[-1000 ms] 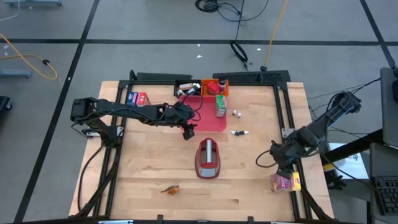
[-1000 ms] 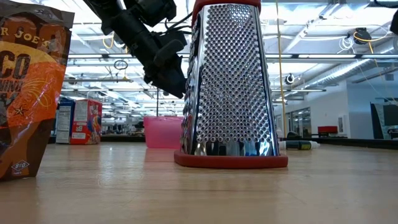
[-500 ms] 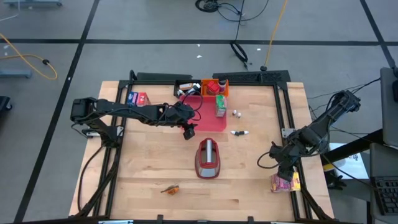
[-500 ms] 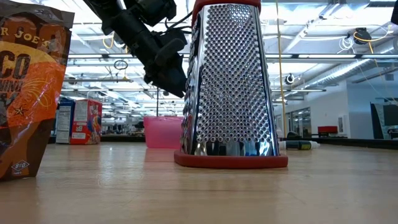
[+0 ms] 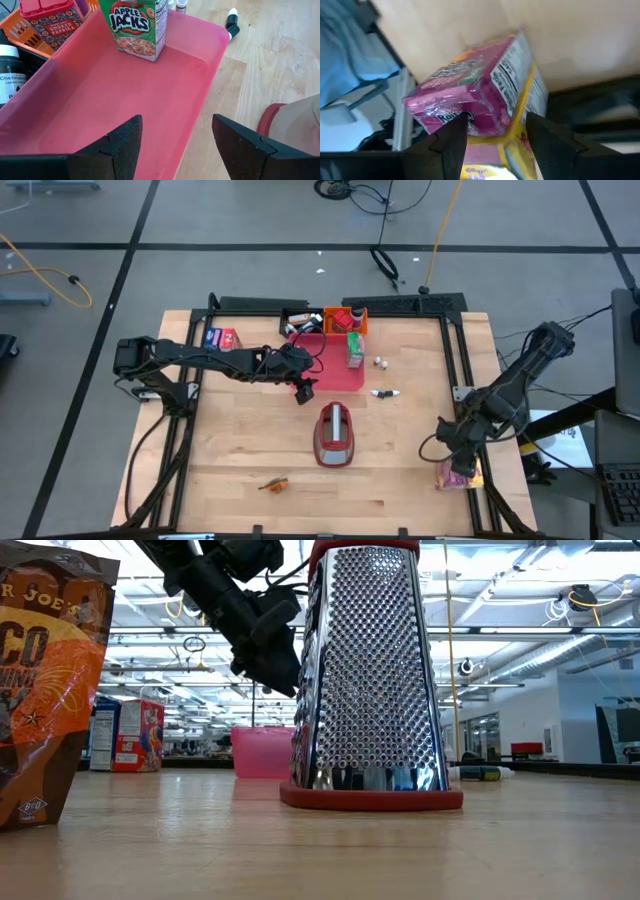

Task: Pick & Place Kitchen Items
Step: Put the purple cereal box into the pink bin, then put the red cereal box into the pink bin

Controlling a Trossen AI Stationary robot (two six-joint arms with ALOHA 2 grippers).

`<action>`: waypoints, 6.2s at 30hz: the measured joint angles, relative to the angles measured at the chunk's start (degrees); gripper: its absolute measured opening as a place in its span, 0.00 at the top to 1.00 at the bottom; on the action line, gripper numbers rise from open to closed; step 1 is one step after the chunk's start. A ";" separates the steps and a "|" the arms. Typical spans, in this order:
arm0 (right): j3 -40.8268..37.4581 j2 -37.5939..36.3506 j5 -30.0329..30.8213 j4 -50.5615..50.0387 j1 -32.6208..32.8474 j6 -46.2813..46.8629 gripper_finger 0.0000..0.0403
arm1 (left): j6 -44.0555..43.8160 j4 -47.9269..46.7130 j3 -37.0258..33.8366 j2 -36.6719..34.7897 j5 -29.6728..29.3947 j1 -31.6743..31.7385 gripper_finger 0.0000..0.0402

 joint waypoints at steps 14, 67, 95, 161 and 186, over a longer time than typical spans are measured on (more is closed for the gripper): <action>-3.04 -0.28 0.33 5.97 -0.03 -1.81 0.81 | -0.02 0.19 0.00 0.00 -0.99 0.00 0.39; -3.11 0.90 0.34 36.66 -55.48 -46.57 0.99 | 1.67 0.15 0.00 0.00 -1.03 0.00 0.39; 7.12 18.54 -7.21 53.95 -70.96 -49.44 0.99 | 2.60 0.07 0.00 0.00 -1.03 0.00 0.39; 49.72 52.72 -8.25 7.68 -84.07 -84.21 0.69 | 4.04 -0.32 0.00 0.00 -1.02 0.70 0.39; 49.41 42.37 -8.54 7.27 -80.86 -84.17 0.68 | -29.86 -39.83 0.07 -15.24 -25.48 2.66 0.39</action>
